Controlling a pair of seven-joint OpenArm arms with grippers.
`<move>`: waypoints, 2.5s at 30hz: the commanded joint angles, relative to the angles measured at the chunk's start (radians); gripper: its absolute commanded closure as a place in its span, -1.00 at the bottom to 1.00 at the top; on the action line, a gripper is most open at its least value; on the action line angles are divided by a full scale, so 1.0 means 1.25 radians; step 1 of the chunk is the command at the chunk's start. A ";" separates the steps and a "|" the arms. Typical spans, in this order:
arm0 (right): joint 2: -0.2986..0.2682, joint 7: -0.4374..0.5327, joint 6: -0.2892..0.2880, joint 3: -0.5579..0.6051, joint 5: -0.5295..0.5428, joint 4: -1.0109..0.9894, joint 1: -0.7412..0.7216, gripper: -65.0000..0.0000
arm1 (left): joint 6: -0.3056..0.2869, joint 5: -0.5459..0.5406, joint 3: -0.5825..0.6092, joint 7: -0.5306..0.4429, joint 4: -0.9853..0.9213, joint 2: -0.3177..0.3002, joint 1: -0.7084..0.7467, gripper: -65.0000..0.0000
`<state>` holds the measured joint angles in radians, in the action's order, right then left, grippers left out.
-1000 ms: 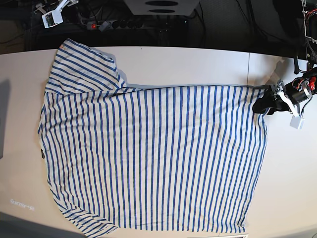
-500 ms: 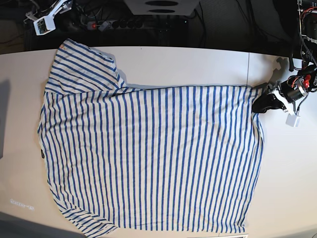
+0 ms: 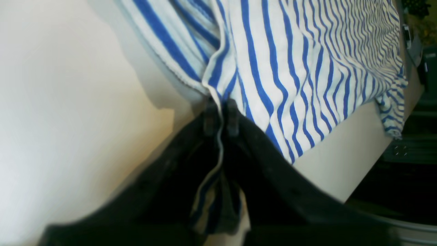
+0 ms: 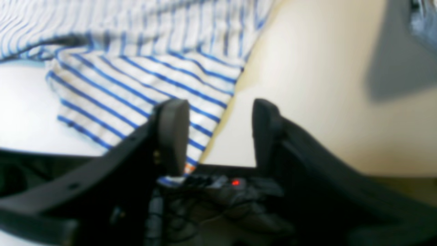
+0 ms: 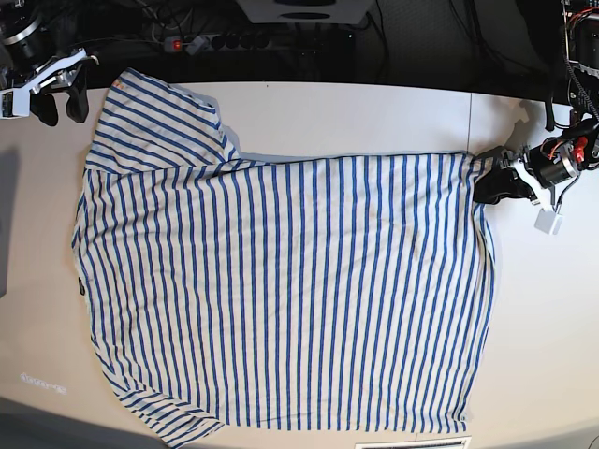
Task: Fold the T-shirt properly
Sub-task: 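Grasp the shoulder corner of the shirt with the right gripper, then lift both held corners and fold the shirt over toward its other half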
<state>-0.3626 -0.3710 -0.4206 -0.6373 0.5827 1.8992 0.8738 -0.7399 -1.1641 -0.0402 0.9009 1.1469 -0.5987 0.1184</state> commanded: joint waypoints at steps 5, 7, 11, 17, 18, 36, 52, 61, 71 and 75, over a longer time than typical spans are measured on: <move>-0.006 -0.051 -0.028 -0.008 0.119 -0.120 -0.068 0.00 | 0.033 0.068 0.007 0.075 -0.001 -0.009 0.010 1.00; -0.007 -0.077 -0.055 -0.007 0.168 -0.153 -0.085 0.00 | 0.033 0.068 0.007 0.076 -0.001 -0.009 0.010 1.00; -0.006 -0.096 -0.062 -0.007 0.198 -0.177 -0.096 0.00 | 0.033 0.067 0.007 0.076 -0.001 -0.009 0.010 1.00; -0.007 -0.115 -0.068 -0.005 0.211 -0.209 -0.121 0.00 | 0.033 0.066 0.007 0.075 -0.001 -0.009 0.010 1.00; -0.007 -0.119 -0.072 -0.002 0.217 -0.222 -0.132 0.00 | 0.033 0.064 0.007 0.075 -0.001 -0.009 0.010 1.00; 0.000 -0.168 -0.073 0.239 0.210 -0.305 -0.199 0.00 | 0.033 0.068 0.007 0.091 -0.001 -0.014 0.010 1.00; -0.001 -0.107 -0.073 0.288 0.110 -0.305 -0.194 1.00 | 0.033 0.067 0.006 0.078 -0.001 -0.015 0.005 1.00; -0.007 -0.145 -0.074 0.252 0.075 -0.240 -0.199 1.00 | 0.033 -0.065 0.006 0.139 0.002 -0.069 -0.017 1.00; -0.016 -0.227 -0.109 0.089 0.214 -0.061 -0.156 1.00 | 0.033 -0.235 0.003 0.254 0.020 -0.137 -0.027 1.00; -0.068 -0.228 -0.114 0.064 0.225 -0.029 -0.158 1.00 | 0.033 -0.256 -0.013 0.270 0.068 -0.158 -0.057 1.00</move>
<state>-0.4316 -0.6777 -0.4934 -0.5423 0.8486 1.8473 0.6731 -0.7116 -1.4559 -0.0422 1.2438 1.2179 -0.7658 0.0635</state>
